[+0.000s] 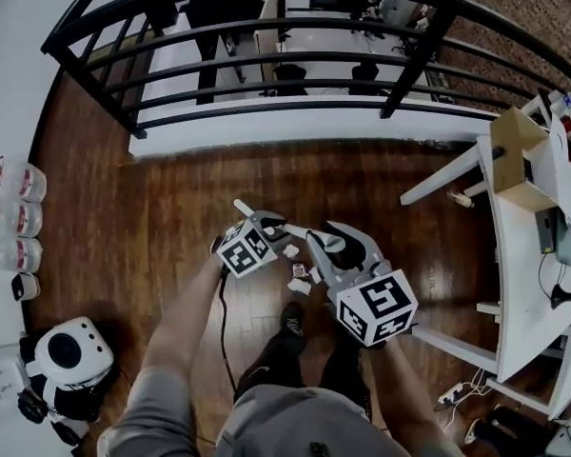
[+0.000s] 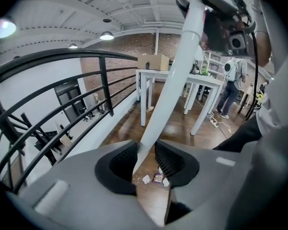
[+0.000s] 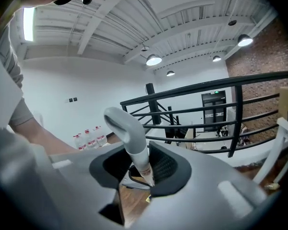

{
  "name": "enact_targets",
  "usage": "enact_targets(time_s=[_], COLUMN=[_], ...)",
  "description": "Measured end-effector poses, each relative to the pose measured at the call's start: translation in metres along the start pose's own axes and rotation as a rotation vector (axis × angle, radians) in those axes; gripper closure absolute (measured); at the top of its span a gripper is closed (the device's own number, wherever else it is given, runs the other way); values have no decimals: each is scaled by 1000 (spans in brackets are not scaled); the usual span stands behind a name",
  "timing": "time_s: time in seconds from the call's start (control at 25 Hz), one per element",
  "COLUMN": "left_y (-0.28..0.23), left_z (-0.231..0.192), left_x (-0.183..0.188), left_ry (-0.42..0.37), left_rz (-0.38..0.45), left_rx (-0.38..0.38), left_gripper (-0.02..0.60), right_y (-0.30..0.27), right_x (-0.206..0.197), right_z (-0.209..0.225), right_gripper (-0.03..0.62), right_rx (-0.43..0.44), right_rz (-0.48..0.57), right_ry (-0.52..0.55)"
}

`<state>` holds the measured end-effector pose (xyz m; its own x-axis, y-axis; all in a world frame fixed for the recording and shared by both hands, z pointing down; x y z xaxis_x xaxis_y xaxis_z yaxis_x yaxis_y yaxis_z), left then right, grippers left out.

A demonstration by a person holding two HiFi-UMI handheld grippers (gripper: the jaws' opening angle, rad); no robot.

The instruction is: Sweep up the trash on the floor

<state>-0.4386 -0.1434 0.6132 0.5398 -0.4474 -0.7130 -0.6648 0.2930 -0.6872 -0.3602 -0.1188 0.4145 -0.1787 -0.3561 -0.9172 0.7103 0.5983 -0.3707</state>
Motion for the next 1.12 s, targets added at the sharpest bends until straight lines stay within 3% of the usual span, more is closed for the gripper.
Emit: enact_targets(time_s=[0.24,0.52,0.68,0.84,1.12], left_y=[37,24,1,-29,-73], left_z=[-48,-82,-79,-65,-20], left_x=[-52,-101,-88,-64,-30], left_ry=[53,95,89,31,5], left_rz=[-69,-117,-92,-80,-110], left_rx=[79,72,34,-44,-148], left_gripper=[460,459,456,454,454], right_y=[-62,-115,-104,-81,-27], right_x=[-8,-43,-50,-57,-67], right_z=[-23,-24,-6,20,59], right_gripper=[493,496,494,494,494], right_rx=[83,85,44,-24,-116], right_rz=[-10,-83,-114,-135,-146], right_ry=[-43,-75,-79,-121,-176])
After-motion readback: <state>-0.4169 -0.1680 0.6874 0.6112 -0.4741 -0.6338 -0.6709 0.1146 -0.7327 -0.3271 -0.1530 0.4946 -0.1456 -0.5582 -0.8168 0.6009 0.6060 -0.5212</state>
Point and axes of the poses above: the fingertips, and each gripper's own axes: y backward along the fingers, z to its right, x out of its top, the point moved 3 cm from there along y, backward along the fingers, and after that the axes turned 11 degrees about -x, right-handed, at the moved point
